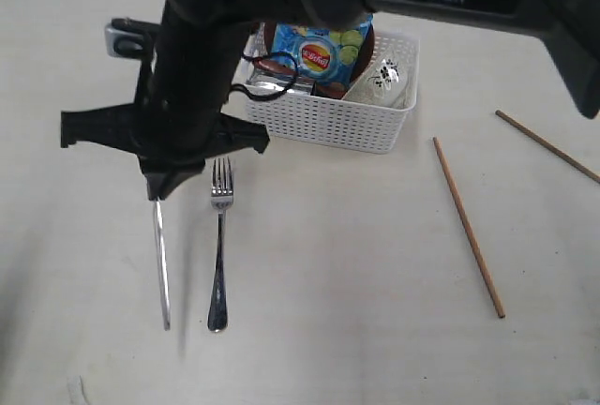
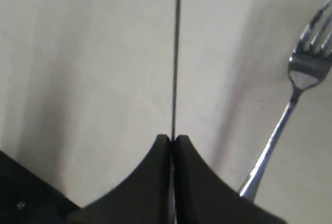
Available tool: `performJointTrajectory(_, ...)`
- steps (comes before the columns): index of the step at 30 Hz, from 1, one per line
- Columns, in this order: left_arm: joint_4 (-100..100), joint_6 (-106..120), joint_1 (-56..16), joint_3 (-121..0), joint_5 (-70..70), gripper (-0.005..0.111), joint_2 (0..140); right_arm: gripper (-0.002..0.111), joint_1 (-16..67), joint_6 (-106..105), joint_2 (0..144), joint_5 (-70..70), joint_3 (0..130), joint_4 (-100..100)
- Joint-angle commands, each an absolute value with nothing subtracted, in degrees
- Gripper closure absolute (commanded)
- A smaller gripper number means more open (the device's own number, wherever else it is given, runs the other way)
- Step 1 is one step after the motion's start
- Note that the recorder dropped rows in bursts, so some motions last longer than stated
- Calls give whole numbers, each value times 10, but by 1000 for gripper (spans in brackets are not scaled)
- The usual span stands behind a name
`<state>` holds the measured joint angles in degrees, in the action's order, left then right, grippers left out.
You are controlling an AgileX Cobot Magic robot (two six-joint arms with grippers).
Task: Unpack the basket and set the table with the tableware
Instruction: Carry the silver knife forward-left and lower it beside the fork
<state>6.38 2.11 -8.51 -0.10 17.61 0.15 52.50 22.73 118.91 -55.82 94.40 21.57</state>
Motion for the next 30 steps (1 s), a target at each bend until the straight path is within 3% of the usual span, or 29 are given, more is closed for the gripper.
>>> performJointTrajectory(1,58,19,-82,0,172,107,0,109,524,238,1184,-498,895,223)
performJointTrajectory(30,58,19,-82,0,172,107,0,109,521,304,1241,-429,888,179)
